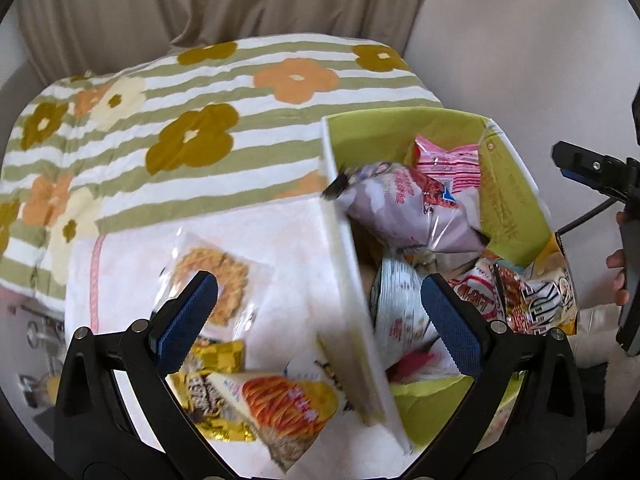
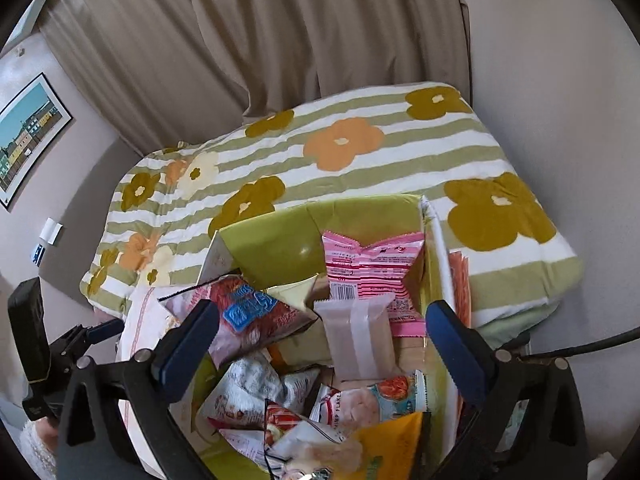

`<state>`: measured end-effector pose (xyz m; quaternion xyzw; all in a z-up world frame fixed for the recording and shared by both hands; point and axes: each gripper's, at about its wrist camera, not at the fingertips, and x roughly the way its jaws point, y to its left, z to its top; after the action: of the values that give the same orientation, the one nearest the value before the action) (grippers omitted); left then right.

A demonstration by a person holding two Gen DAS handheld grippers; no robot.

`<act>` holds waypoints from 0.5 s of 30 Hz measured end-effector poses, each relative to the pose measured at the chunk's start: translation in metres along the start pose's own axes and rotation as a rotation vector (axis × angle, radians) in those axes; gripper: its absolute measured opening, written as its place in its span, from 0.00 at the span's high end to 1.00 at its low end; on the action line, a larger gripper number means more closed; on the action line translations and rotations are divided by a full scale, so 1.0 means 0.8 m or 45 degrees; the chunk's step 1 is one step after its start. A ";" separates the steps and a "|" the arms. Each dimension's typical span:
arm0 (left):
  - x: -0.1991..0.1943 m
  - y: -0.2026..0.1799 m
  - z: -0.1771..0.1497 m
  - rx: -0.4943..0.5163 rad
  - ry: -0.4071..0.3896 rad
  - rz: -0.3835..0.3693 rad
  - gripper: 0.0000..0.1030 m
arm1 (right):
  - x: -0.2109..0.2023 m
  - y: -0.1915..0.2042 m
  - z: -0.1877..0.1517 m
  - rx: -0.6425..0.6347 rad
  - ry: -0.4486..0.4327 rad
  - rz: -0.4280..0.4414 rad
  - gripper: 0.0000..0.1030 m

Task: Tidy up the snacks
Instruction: 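Move both grippers back to the remaining snacks on the table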

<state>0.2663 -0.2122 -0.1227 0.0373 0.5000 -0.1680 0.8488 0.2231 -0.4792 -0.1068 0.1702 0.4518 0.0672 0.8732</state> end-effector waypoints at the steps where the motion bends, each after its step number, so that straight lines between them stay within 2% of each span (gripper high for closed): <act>1: -0.004 0.004 -0.004 -0.014 -0.001 0.002 0.02 | -0.002 0.001 -0.001 -0.003 0.000 0.005 0.00; 15: -0.077 0.082 -0.060 -0.175 -0.055 0.147 0.02 | -0.028 0.056 -0.029 -0.107 -0.009 0.118 0.00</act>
<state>0.2199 -0.1244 -0.1003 0.0040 0.4888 -0.0849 0.8682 0.1927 -0.4382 -0.0858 0.1543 0.4371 0.1257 0.8771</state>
